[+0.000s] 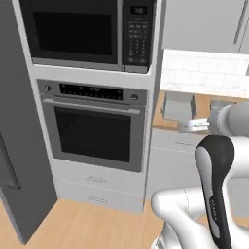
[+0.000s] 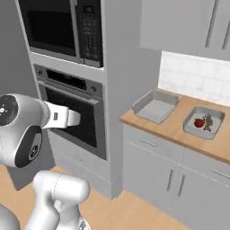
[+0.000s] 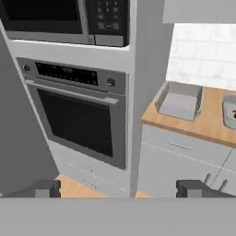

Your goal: Place one bell pepper and one fish in each tupperware on the nearby counter, to pack two identical lunches.

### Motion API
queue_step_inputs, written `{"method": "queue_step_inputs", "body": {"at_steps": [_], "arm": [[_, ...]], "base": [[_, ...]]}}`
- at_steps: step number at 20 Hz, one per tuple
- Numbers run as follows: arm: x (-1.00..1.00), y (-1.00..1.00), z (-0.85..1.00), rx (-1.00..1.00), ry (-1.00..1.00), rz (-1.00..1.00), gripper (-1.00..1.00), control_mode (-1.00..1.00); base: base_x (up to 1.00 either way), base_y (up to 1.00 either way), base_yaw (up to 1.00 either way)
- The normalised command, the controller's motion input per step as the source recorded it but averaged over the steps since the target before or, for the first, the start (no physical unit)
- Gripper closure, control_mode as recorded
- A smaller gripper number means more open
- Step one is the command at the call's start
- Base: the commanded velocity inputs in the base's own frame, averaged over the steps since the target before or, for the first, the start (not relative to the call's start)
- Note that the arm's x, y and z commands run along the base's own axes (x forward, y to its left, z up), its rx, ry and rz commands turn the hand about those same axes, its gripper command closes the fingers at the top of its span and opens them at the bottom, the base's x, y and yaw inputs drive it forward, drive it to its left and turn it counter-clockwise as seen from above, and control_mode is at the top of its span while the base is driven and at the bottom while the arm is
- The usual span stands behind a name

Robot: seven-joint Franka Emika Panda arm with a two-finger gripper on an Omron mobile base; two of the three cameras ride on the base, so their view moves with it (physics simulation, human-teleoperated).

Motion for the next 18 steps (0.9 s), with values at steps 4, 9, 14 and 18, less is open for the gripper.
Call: {"method": "queue_step_inputs", "body": {"at_steps": [4,9,14,18], "arm": [[0.0,0.0,0.0,0.0,0.0,0.0,-1.0,1.0],[0.0,0.0,0.0,0.0,0.0,0.0,-1.0,1.0],[0.0,0.0,0.0,0.0,0.0,0.0,-1.0,1.0],[0.0,0.0,0.0,0.0,0.0,0.0,-1.0,1.0]], "base": [[0.0,0.65,0.85],[0.0,0.56,0.88],[0.0,0.6,0.84],[0.19,0.72,0.71]]}}
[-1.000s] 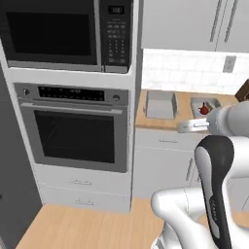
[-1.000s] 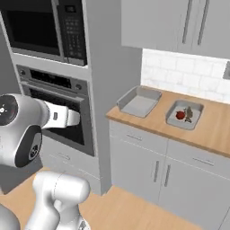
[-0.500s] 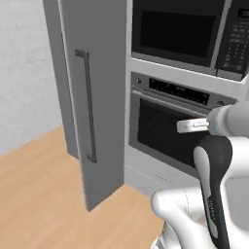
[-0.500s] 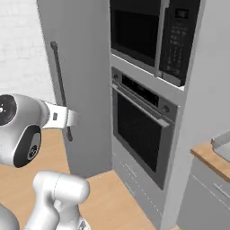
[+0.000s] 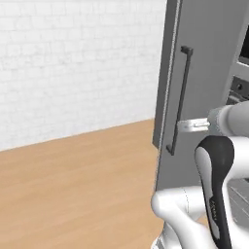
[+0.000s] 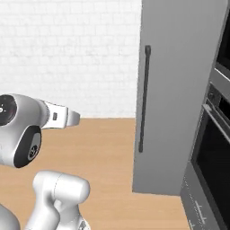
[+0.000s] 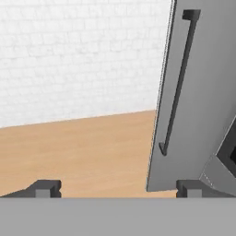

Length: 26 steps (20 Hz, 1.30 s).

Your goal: Place one bell pepper and one fish in each tupperware on the nearby counter, to pack two identical lunches.

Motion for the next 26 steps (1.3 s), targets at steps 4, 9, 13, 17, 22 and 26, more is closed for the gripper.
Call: {"method": "queue_step_inputs", "body": {"at_steps": [4,9,13,17,22,26], "arm": [[0.0,0.0,0.0,0.0,0.0,0.0,-1.0,1.0],[0.0,0.0,0.0,0.0,0.0,0.0,-1.0,1.0],[0.0,0.0,0.0,0.0,0.0,0.0,-1.0,1.0],[0.0,0.0,0.0,0.0,0.0,0.0,-1.0,1.0],[0.0,0.0,0.0,0.0,0.0,0.0,-1.0,1.0],[0.0,0.0,0.0,0.0,0.0,0.0,-1.0,1.0]], "base": [[1.0,0.6,0.37],[1.0,0.82,0.12],[1.0,0.89,0.02],[1.0,0.22,0.19],[1.0,0.3,0.51],[1.0,1.0,0.19]]}}
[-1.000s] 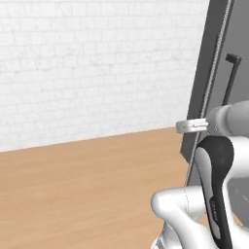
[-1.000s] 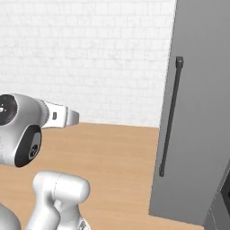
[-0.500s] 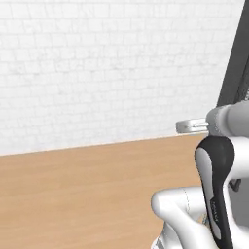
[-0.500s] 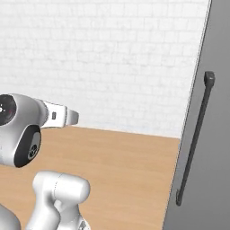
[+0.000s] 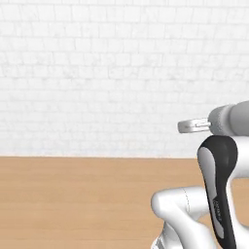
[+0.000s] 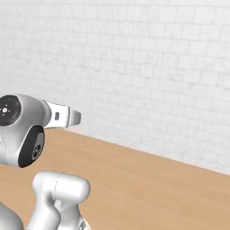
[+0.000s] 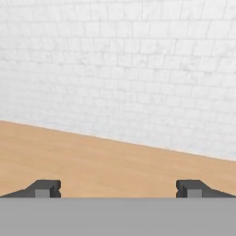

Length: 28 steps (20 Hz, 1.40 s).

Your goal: Place one bell pepper and one fish in each tupperware on the nearby counter, to pack two identical lunches.

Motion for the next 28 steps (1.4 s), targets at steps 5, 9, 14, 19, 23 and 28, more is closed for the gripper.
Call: {"method": "queue_step_inputs", "body": {"at_steps": [5,9,14,19,23,28], "arm": [[0.0,0.0,0.0,0.0,0.0,0.0,-1.0,1.0],[0.0,0.0,0.0,0.0,0.0,0.0,-1.0,1.0],[0.0,0.0,0.0,0.0,0.0,0.0,-1.0,1.0],[0.0,0.0,0.0,0.0,0.0,0.0,-1.0,1.0],[0.0,0.0,0.0,0.0,0.0,0.0,-1.0,1.0],[0.0,0.0,0.0,0.0,0.0,0.0,-1.0,1.0]], "base": [[1.0,0.77,-0.06],[1.0,0.39,-0.42],[0.95,0.5,-0.67],[0.43,0.44,-0.89],[0.2,0.31,-0.96],[0.17,0.3,-0.97]]}}
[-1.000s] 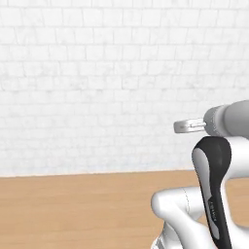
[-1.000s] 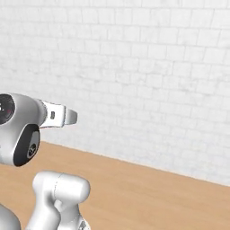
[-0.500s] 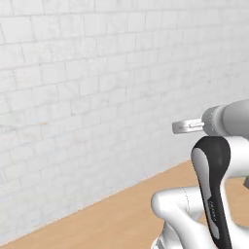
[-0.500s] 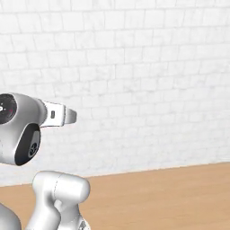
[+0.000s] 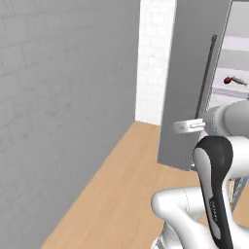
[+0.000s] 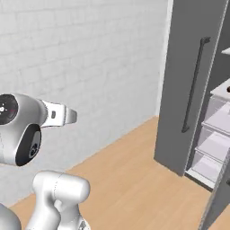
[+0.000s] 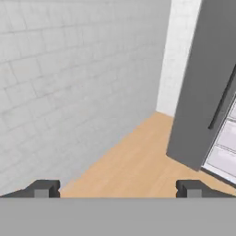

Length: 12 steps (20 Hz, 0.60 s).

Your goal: Place one bell pepper and one fish in each tupperware on the nearby counter, to pack two identical lunches.

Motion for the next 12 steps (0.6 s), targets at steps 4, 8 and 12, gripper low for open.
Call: {"method": "queue_step_inputs", "body": {"at_steps": [4,8,12], "arm": [[0.0,0.0,0.0,0.0,0.0,0.0,-1.0,1.0],[0.0,0.0,0.0,0.0,0.0,0.0,-1.0,1.0],[0.0,0.0,0.0,0.0,0.0,0.0,-1.0,1.0]], "base": [[0.32,0.38,-0.92],[0.94,0.39,-0.63],[1.0,0.02,-0.17]]}}
